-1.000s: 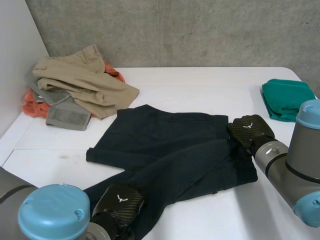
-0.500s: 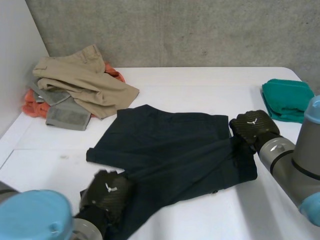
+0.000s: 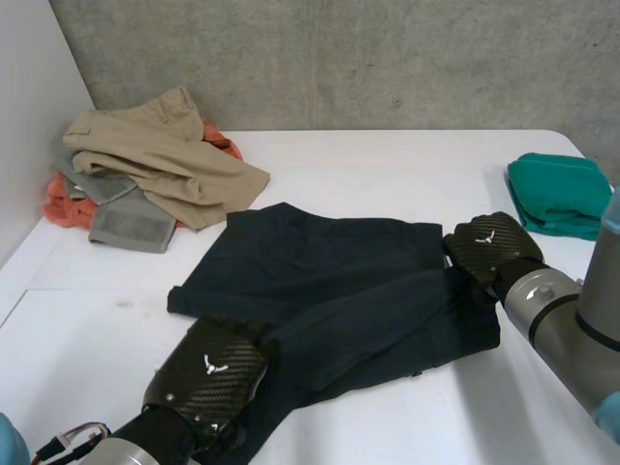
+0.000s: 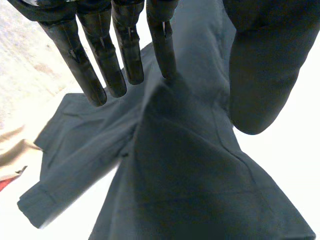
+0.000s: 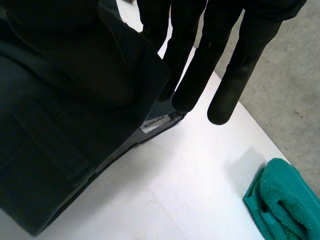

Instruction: Fold the laundry.

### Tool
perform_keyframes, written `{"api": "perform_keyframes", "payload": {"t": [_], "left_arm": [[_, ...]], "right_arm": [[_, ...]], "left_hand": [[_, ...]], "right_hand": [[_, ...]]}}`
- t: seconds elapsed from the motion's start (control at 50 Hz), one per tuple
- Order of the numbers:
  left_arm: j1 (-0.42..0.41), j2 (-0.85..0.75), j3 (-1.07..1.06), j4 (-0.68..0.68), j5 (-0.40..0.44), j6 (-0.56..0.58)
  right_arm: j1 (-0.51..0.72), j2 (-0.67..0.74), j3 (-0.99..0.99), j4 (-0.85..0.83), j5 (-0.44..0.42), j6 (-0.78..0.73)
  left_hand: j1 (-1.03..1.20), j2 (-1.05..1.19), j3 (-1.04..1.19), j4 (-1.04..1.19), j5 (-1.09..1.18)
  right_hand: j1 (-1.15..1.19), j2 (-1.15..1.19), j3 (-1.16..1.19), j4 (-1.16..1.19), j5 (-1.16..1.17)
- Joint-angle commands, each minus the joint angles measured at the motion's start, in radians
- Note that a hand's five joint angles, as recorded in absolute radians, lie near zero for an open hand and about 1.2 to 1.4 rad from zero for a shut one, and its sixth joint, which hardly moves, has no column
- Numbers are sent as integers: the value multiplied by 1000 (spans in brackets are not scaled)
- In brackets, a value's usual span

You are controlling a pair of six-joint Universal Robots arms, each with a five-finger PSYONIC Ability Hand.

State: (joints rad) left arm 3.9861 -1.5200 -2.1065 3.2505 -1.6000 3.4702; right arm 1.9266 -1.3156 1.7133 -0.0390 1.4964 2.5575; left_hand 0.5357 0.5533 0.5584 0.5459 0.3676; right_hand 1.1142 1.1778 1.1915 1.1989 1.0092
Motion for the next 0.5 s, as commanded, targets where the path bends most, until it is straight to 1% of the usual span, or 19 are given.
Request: {"api": "perform_keyframes", "payload": {"t": [0.02,0.12,0.3,0.5], "left_arm": [[-11,-14,-21,0,5,4],[-13,-29,-35,2,6,27],[-8,-68,-64,11,6,156],[-8,-126,-70,52,8,171]], "right_arm": [[-3,52,-32,-15,4,36],[-3,75,-52,-15,4,58],[-5,88,-69,-15,4,56],[-3,104,-72,-16,4,55]], "left_hand": [[65,48,43,55,59],[54,36,31,43,47],[45,27,22,35,38],[42,24,19,32,35]], "right_hand": [[282,218,205,197,213],[282,218,205,197,213],[282,218,205,197,213],[282,218,205,197,213]]}}
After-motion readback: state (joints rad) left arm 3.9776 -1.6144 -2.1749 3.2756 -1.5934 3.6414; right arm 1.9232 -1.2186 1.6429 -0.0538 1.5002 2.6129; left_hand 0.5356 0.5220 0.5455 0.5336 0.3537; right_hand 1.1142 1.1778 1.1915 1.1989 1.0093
